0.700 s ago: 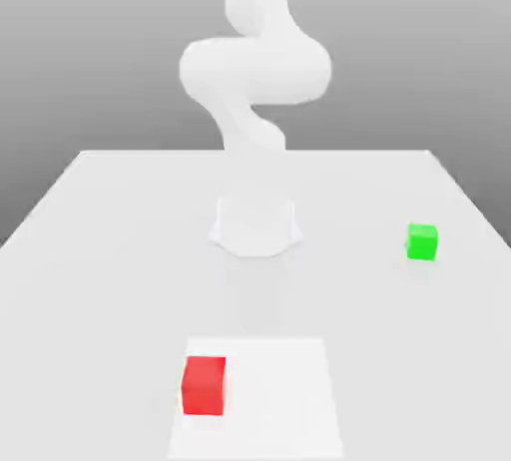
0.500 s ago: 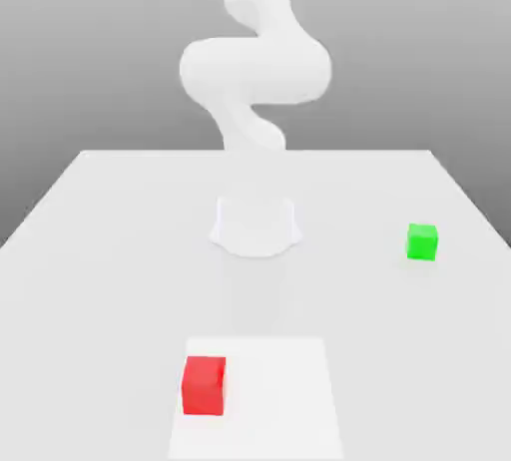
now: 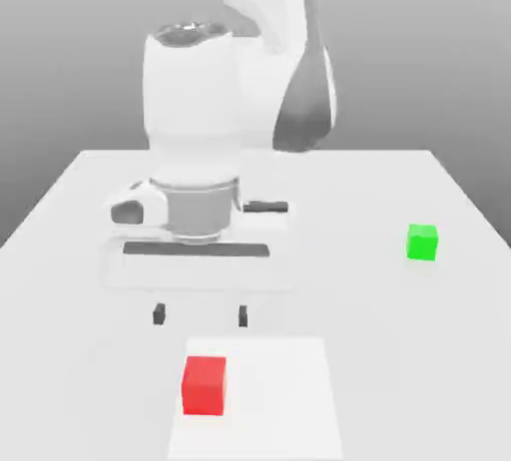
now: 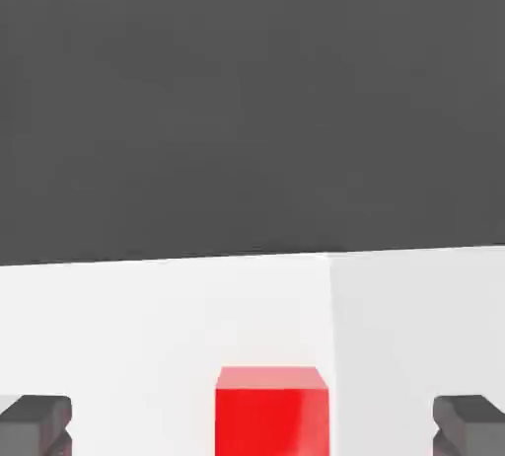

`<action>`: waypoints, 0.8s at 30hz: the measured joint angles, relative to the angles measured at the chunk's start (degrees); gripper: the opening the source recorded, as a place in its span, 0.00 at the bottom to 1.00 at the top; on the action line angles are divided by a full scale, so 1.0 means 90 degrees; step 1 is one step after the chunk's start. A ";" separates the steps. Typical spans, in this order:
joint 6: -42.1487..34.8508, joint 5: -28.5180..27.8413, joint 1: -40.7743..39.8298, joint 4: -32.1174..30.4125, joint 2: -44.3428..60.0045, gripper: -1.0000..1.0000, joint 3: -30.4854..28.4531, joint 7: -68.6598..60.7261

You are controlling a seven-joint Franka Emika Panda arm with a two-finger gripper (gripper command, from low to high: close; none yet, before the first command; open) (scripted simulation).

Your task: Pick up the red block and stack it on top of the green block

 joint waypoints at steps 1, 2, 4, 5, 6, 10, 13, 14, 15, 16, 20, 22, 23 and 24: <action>0.0160 0.0035 -0.0011 -0.0023 0.0231 0.50 0.0013 -0.0040; 0.0335 0.0082 -0.0027 -0.0017 0.0461 0.50 0.0036 -0.0081; 0.0712 0.0206 -0.0089 0.0031 0.0923 0.50 0.0123 -0.0180; 0.0907 0.0265 -0.0134 0.0061 0.1154 0.50 0.0181 -0.0224; 0.1101 0.0318 -0.0187 0.0094 0.1383 0.50 0.0245 -0.0264; 0.1211 0.0344 -0.0217 0.0113 0.1515 0.00 0.0282 -0.0283; 0.1266 0.0350 -0.0239 0.0123 0.1581 0.00 0.0304 -0.0286; 0.1197 0.0327 -0.0223 0.0110 0.1499 0.00 0.0285 -0.0269; 0.1065 0.0281 -0.0201 0.0086 0.1342 0.00 0.0253 -0.0235; 0.0902 0.0220 -0.0184 0.0057 0.1149 0.00 0.0222 -0.0190; 0.0199 0.0052 -0.0111 -0.0082 0.0300 0.00 0.0216 -0.0118; 0.0033 0.0271 0.0283 -0.0174 0.0017 0.00 0.0492 -0.0507; -0.0029 0.0412 0.0515 -0.0222 -0.0106 0.00 0.0621 -0.0751; -0.0077 0.0559 0.0767 -0.0273 -0.0225 0.00 0.0739 -0.1002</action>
